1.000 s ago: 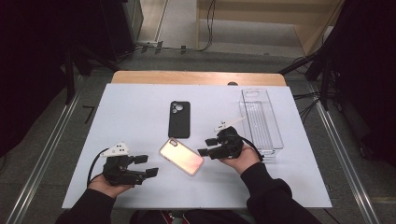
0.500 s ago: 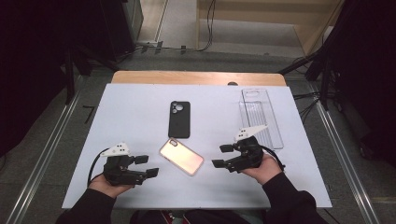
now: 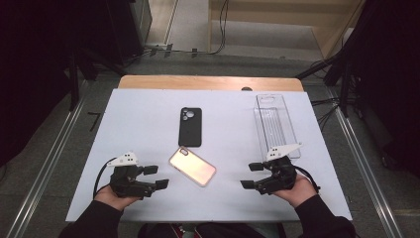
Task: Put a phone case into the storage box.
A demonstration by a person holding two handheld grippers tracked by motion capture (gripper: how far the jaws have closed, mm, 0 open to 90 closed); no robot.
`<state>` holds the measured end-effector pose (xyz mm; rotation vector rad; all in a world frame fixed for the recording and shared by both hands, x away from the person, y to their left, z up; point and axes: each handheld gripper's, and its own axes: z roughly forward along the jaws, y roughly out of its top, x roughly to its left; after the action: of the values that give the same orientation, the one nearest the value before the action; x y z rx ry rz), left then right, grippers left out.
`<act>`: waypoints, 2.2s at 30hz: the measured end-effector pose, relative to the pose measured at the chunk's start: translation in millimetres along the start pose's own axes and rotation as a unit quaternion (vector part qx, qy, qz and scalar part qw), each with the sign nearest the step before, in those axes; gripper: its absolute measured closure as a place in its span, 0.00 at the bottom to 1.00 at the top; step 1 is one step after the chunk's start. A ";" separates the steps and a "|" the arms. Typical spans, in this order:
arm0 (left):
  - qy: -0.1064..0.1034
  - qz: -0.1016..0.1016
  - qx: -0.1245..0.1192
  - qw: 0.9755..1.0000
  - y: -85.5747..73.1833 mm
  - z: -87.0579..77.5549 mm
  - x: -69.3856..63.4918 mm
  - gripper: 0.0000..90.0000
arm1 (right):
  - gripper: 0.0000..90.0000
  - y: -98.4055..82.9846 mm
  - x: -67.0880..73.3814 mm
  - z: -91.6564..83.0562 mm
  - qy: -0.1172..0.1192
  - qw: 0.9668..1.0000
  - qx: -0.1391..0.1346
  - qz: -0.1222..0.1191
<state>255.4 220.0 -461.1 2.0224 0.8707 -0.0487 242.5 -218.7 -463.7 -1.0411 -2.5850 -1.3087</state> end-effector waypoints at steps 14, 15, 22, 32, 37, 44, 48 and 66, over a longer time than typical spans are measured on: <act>-0.010 0.009 0.002 1.000 -0.5 -1.9 -0.7 0.26 | 0.26 -29.1 -10.7 -17.5 -0.017 0.999 0.025 0.017; -0.009 0.008 0.003 1.000 -0.6 -1.7 -1.0 0.27 | 0.26 -29.7 -10.9 -18.2 -0.019 0.999 0.024 0.019; -0.010 0.005 -0.006 1.000 1.5 -2.8 -2.1 0.27 | 0.26 -23.5 -11.4 -17.8 -0.006 0.999 0.017 0.027; -0.014 -0.001 0.000 1.000 1.8 -1.5 -2.1 0.28 | 0.25 -2.0 -2.7 -8.5 -0.002 1.000 -0.014 0.024; -0.013 0.001 -0.002 1.000 2.0 -2.0 -2.2 0.29 | 0.25 12.8 3.2 -1.8 -0.020 0.999 -0.036 0.015; -0.010 -0.002 -0.003 1.000 1.5 -2.9 -1.9 0.29 | 0.24 25.0 3.9 9.1 -0.023 0.999 -0.044 0.020; -0.010 -0.001 -0.003 1.000 1.6 -2.5 -2.0 0.29 | 0.20 32.6 4.6 17.8 -0.024 0.999 -0.043 0.018; -0.011 -0.007 -0.005 1.000 1.6 -2.9 -1.1 0.29 | 0.08 58.9 4.3 45.8 -0.011 0.999 -0.041 0.029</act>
<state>254.7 221.1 -457.8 2.0032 0.8692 -0.0737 284.9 -158.6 -450.7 -1.1411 -2.5148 -1.4093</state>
